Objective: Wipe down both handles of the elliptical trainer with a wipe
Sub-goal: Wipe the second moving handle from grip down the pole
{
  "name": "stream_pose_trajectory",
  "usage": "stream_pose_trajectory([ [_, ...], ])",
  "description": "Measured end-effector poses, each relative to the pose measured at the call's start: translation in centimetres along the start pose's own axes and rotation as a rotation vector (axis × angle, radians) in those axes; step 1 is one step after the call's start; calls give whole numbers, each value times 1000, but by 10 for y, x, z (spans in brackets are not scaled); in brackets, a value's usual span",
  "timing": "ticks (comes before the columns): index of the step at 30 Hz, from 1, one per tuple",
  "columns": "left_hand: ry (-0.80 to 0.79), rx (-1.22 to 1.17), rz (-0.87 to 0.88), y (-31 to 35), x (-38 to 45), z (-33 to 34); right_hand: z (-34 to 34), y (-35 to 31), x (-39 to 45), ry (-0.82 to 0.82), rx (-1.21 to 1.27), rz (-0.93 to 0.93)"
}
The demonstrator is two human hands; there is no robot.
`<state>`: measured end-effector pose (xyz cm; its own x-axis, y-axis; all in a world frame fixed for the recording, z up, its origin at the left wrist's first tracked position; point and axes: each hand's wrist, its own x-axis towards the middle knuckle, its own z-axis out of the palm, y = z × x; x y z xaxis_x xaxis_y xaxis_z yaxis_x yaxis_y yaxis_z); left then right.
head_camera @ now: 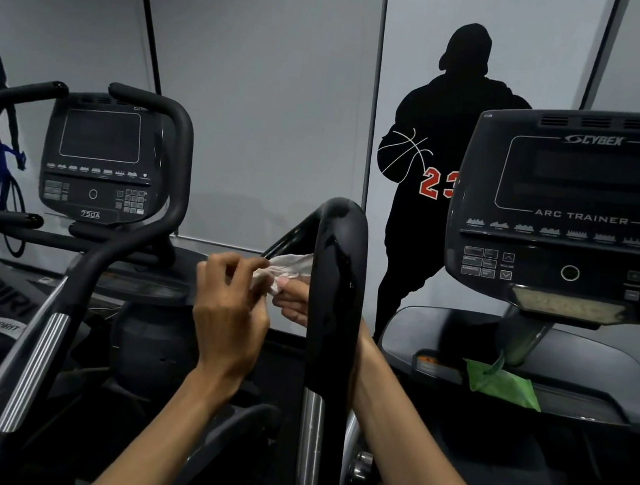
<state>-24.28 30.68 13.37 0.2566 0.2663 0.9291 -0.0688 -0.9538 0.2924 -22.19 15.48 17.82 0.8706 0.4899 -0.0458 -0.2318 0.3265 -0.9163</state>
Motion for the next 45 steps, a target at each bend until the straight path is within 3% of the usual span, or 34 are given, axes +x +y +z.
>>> stream_pose_trajectory([
  [2, 3, -16, 145, -2, -6, 0, 6, 2, 6, -47, -33, -5],
  [5, -135, -8, 337, -6, -9, 1, 2, 8, 11, -88, 21, 24],
  [10, -125, 159, 564, -34, 5, 10, 0, 15, 27, 59, -18, 65],
  [15, -41, 66, 398, -26, -1, 11, -4, 19, 31, 91, 57, 119],
  [18, -51, -20, 428, -3, 25, 13, -3, 20, 24, 161, -41, 55],
  [22, -93, -47, 454, 14, 52, 15, -4, 12, 0, 22, 100, 46],
  [23, -103, -39, 418, 9, 48, 13, -10, 18, 10, -11, 85, 65],
  [26, -144, -32, 278, -22, 23, -3, -6, 22, 30, 170, -15, 11],
  [29, -159, -20, 175, -38, 12, -20, -9, 10, 20, 72, 12, 75],
  [32, -179, 37, 148, -26, 22, -19, -11, 4, 14, 148, 10, 58],
  [36, -149, -57, 75, 10, 44, -2, -10, 14, 41, 139, -13, 80],
  [38, -89, -145, -69, 32, 54, 9, -25, 30, 69, 92, -17, 32],
  [41, -4, -380, -409, 62, 61, 15, -8, 11, 36, 101, -1, 75],
  [45, -1, -715, -804, 71, 63, 16, -8, 8, 25, 145, 138, 66],
])
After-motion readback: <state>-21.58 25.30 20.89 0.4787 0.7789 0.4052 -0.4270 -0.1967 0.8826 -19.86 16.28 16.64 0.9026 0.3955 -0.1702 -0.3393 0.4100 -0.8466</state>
